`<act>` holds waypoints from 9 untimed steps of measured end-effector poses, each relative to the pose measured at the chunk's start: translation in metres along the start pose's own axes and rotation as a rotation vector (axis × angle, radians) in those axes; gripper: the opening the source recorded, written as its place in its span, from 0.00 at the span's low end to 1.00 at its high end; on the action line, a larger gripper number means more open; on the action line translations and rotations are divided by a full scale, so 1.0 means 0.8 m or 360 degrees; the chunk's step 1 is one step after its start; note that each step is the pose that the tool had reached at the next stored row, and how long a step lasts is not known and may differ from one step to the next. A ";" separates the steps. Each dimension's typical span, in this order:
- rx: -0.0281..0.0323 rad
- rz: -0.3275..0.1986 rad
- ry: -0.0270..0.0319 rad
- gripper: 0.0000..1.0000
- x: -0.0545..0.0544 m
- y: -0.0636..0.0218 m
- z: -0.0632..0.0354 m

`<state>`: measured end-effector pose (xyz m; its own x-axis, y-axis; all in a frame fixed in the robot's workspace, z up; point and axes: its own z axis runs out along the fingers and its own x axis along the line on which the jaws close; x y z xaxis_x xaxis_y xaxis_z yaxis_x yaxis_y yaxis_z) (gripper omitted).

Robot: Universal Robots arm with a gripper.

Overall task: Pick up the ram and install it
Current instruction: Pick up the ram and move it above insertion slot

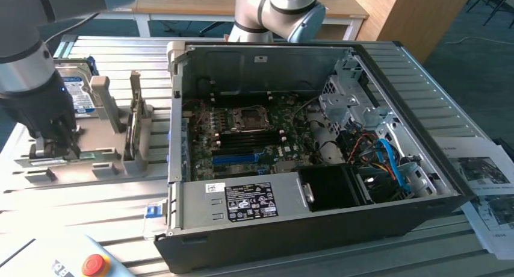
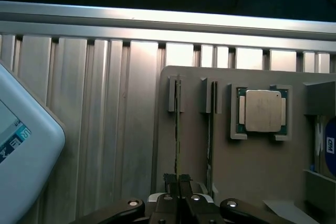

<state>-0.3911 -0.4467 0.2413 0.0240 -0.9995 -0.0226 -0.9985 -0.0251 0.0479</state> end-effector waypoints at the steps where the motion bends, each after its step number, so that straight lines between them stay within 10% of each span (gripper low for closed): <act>1: -0.00001 0.0000 0.00001 0.12 0.000 0.000 -0.004; 9: -0.00001 0.0000 0.00024 0.12 -0.001 0.002 -0.033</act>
<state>-0.3910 -0.4467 0.2681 0.0239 -0.9995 -0.0211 -0.9985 -0.0249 0.0479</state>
